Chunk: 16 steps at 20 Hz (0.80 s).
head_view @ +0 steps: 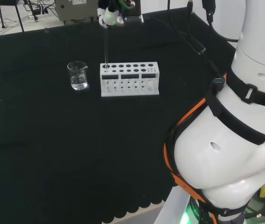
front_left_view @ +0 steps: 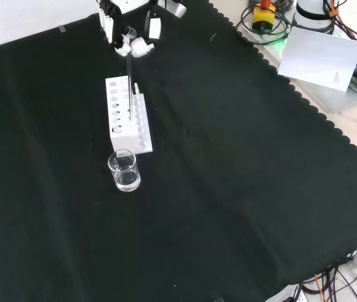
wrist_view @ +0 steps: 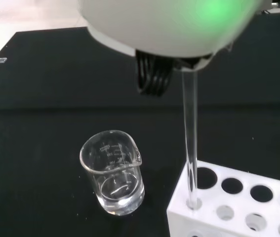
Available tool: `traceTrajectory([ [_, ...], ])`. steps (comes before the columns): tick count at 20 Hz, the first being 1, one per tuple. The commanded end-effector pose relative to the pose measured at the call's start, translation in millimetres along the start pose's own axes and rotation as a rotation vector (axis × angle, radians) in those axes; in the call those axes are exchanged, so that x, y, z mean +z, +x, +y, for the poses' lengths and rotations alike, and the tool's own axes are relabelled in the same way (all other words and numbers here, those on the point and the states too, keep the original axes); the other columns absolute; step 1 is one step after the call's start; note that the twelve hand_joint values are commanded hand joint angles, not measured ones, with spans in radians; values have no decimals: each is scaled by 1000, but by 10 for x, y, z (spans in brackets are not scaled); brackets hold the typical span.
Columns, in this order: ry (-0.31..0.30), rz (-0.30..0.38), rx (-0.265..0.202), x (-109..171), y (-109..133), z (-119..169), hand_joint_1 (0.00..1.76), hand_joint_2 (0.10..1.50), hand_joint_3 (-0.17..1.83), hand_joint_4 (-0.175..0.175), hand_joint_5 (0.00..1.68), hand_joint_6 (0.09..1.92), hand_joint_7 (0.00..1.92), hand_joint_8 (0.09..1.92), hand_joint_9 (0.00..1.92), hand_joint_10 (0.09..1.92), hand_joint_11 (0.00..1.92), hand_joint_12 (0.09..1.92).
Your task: Take the glass rod from the white test tube rack.
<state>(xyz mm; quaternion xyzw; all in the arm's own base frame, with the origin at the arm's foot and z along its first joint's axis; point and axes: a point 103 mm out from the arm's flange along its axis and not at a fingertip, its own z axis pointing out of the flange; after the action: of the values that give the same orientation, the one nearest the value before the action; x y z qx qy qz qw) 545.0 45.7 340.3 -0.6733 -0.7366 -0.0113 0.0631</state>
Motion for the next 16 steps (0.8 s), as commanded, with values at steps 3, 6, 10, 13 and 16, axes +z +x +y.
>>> traceTrajectory([
  [3,-56,6,2,-447,37,-330,1335,422,1094,-175,1217,817,1397,891,1750,669,1364,956],
  [6,-70,9,-13,-530,88,-379,1335,421,1094,-175,1218,815,1399,888,1753,665,1365,958],
  [10,-76,9,-22,-561,112,-416,1335,419,1096,-175,1219,814,1400,887,1755,663,1366,959],
  [13,-79,11,-31,-564,127,-435,1335,418,1098,-175,1221,813,1401,887,1756,662,1366,959],
  [16,-79,15,-45,-558,159,-449,1335,417,1100,-175,1222,813,1402,886,1758,661,1367,960],
])
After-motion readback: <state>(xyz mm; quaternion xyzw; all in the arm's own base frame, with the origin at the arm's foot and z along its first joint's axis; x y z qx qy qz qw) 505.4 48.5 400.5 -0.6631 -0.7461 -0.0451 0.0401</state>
